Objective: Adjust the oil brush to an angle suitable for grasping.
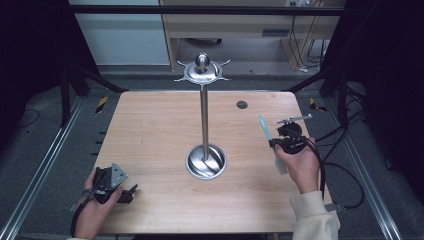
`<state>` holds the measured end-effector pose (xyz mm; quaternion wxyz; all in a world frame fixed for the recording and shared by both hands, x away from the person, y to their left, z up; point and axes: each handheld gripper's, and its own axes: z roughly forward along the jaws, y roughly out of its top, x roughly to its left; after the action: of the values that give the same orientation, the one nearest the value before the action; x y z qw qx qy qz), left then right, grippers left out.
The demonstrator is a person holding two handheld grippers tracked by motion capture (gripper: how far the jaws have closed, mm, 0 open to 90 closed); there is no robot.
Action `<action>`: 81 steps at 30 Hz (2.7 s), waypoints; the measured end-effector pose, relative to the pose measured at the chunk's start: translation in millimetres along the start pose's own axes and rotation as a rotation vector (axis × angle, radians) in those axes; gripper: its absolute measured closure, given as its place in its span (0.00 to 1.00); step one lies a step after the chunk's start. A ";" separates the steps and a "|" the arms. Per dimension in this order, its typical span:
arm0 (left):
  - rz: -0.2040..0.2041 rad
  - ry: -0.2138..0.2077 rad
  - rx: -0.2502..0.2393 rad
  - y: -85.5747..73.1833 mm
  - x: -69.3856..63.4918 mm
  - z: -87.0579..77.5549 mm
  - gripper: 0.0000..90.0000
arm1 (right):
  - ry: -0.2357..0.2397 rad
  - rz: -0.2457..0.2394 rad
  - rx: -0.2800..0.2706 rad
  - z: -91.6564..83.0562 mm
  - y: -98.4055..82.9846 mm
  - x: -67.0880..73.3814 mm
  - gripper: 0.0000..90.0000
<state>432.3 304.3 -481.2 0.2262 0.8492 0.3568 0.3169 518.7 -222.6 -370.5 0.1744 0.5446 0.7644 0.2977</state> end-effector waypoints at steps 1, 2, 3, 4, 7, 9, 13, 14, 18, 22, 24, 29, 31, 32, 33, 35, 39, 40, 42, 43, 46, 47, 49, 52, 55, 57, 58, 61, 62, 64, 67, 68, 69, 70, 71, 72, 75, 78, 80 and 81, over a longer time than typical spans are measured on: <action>-0.003 0.000 -0.001 -0.3 0.0 -0.2 0.04 | 0.004 -0.001 -0.011 -3.0 5.2 1.0 0.92; -0.004 0.000 -0.001 -0.7 0.2 -0.5 0.04 | 0.004 0.000 -0.030 -6.5 9.3 1.7 0.92; -0.004 -0.001 0.000 -1.0 0.6 -0.8 0.04 | 0.009 0.005 -0.053 -10.5 12.0 2.9 0.92; -0.006 0.000 -0.002 -1.3 0.8 -0.7 0.04 | 0.020 0.013 -0.078 -14.3 12.9 4.1 0.92; -0.009 -0.003 -0.008 -0.5 0.9 -0.7 0.04 | 0.043 0.018 -0.127 -19.1 11.1 7.6 0.92; -0.003 -0.004 -0.012 0.5 0.2 -1.4 0.04 | 0.039 0.002 -0.144 -23.3 9.6 11.0 0.92; 0.002 -0.005 -0.015 1.6 -0.1 -1.3 0.04 | 0.038 -0.012 -0.179 -31.1 7.1 16.3 0.92; 0.003 -0.006 -0.013 1.8 0.1 -1.3 0.04 | 0.048 -0.010 -0.204 -35.1 5.3 18.5 0.92; 0.002 -0.005 -0.017 1.7 0.4 -1.5 0.04 | 0.069 -0.016 -0.246 -44.2 4.6 22.4 0.92; 0.001 -0.004 -0.018 1.7 0.5 -1.7 0.04 | 0.077 -0.021 -0.272 -51.4 5.2 24.4 0.92; 0.003 -0.005 -0.017 1.8 0.4 -1.6 0.04 | 0.084 -0.030 -0.293 -55.5 5.6 25.8 0.92; 0.003 -0.006 -0.016 1.9 0.4 -1.5 0.04 | 0.111 -0.044 -0.348 -66.5 7.8 30.9 0.92; 0.003 -0.005 -0.017 1.8 0.5 -1.6 0.04 | 0.108 -0.046 -0.353 -68.3 8.1 32.1 0.92; 0.003 -0.005 -0.017 1.8 0.5 -1.6 0.04 | 0.109 -0.050 -0.357 -69.8 8.6 33.3 0.92; 0.003 -0.005 -0.017 1.8 0.5 -1.6 0.04 | 0.112 -0.056 -0.365 -71.6 9.0 34.3 0.92; 0.003 -0.006 -0.017 1.9 0.5 -1.5 0.04 | 0.119 -0.063 -0.378 -75.0 9.9 36.6 0.92; 0.004 -0.006 -0.016 2.0 0.4 -1.5 0.04 | 0.133 -0.076 -0.403 -82.9 11.5 42.3 0.92; 0.003 -0.006 -0.016 2.0 0.4 -1.5 0.04 | 0.133 -0.090 -0.412 -85.8 12.3 45.7 0.92; 0.004 -0.006 -0.016 2.0 0.3 -1.7 0.04 | 0.137 -0.093 -0.416 -87.2 12.6 47.5 0.92; 0.003 -0.006 -0.017 2.0 0.3 -1.8 0.04 | 0.137 -0.102 -0.423 -88.4 13.0 48.9 0.92; 0.004 -0.006 -0.016 2.0 0.3 -1.6 0.04 | 0.144 -0.114 -0.436 -92.2 13.9 53.1 0.92; 0.005 -0.006 -0.016 2.1 0.2 -1.6 0.04 | 0.154 -0.121 -0.445 -95.3 14.4 55.5 0.92; 0.005 -0.006 -0.017 2.1 0.2 -1.7 0.04 | 0.159 -0.124 -0.451 -96.9 14.5 56.5 0.92; 0.004 -0.006 -0.017 2.1 0.2 -1.7 0.04 | 0.168 -0.135 -0.473 -101.6 15.0 59.6 0.92; 0.004 -0.005 -0.017 2.1 0.3 -1.7 0.04 | 0.176 -0.152 -0.487 -106.6 15.5 63.2 0.92; 0.004 -0.005 -0.017 2.1 0.3 -1.7 0.04 | 0.179 -0.165 -0.496 -109.5 15.8 66.3 0.92; 0.005 -0.006 -0.017 2.1 0.2 -1.7 0.04 | 0.182 -0.166 -0.498 -110.7 16.0 68.1 0.92; 0.005 -0.006 -0.016 2.1 0.2 -1.6 0.04 | 0.184 -0.181 -0.508 -113.8 16.4 71.4 0.92; 0.004 -0.006 -0.017 2.1 0.2 -1.6 0.04 | 0.184 -0.182 -0.511 -114.7 16.5 72.1 0.92; 0.004 -0.006 -0.017 2.0 0.3 -1.6 0.04 | 0.189 -0.189 -0.518 -116.5 16.5 73.2 0.92; 0.004 -0.006 -0.017 2.0 0.3 -1.5 0.04 | 0.193 -0.195 -0.529 -119.5 16.6 75.0 0.92; 0.005 -0.006 -0.017 2.1 0.3 -1.5 0.04 | 0.193 -0.197 -0.534 -120.6 16.6 75.7 0.92; 0.004 -0.006 -0.018 2.1 0.2 -1.5 0.04 | 0.196 -0.200 -0.540 -122.0 16.6 76.6 0.92; 0.005 -0.006 -0.017 2.1 0.2 -1.5 0.04 | 0.199 -0.204 -0.543 -122.9 16.6 77.1 0.92; 0.005 -0.006 -0.017 2.1 0.2 -1.5 0.04 | 0.202 -0.209 -0.548 -124.0 16.6 77.7 0.92; 0.005 -0.006 -0.017 2.1 0.3 -1.6 0.04 | 0.207 -0.211 -0.560 -126.0 16.6 79.1 0.92; 0.004 -0.006 -0.017 2.0 0.2 -1.6 0.04 | 0.211 -0.217 -0.565 -127.6 16.5 79.8 0.92; 0.005 -0.006 -0.016 2.1 0.2 -1.6 0.04 | 0.219 -0.216 -0.574 -129.7 16.3 79.6 0.92; 0.005 -0.007 -0.016 2.1 0.2 -1.5 0.04 | 0.233 -0.214 -0.588 -131.9 16.0 79.4 0.91; 0.006 -0.007 -0.016 2.1 0.2 -1.4 0.04 | 0.238 -0.217 -0.595 -133.2 16.0 79.7 0.91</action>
<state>432.4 303.3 -478.9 0.2333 0.8495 0.3510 0.3173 424.0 -179.5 -254.1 0.2659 0.3466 0.7125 0.5491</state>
